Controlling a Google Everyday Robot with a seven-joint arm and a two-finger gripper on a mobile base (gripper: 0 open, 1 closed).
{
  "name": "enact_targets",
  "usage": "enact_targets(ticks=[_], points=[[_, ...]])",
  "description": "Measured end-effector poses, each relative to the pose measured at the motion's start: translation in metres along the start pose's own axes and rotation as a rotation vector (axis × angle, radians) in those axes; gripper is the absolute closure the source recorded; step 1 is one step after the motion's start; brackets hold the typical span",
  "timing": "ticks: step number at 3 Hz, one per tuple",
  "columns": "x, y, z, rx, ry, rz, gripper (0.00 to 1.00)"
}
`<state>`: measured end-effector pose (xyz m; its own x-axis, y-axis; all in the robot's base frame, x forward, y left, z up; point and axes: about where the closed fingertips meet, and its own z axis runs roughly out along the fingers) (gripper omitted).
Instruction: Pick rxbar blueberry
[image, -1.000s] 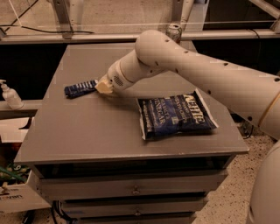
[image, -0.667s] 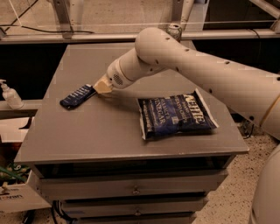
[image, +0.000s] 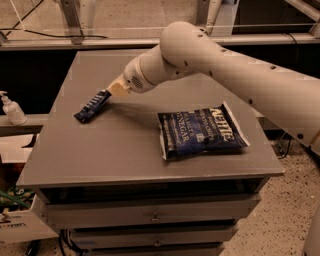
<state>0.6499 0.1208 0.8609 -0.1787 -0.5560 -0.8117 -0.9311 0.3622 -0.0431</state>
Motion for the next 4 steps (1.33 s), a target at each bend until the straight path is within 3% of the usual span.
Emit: enact_targets(ticks=[2, 3, 4], points=[[-0.040, -0.020, -0.028, 0.062, -0.056, -0.055, 1.00], [-0.044, -0.019, -0.029, 0.061, -0.060, -0.061, 1.00], [-0.067, -0.017, -0.039, 0.071, -0.093, -0.093, 1.00]])
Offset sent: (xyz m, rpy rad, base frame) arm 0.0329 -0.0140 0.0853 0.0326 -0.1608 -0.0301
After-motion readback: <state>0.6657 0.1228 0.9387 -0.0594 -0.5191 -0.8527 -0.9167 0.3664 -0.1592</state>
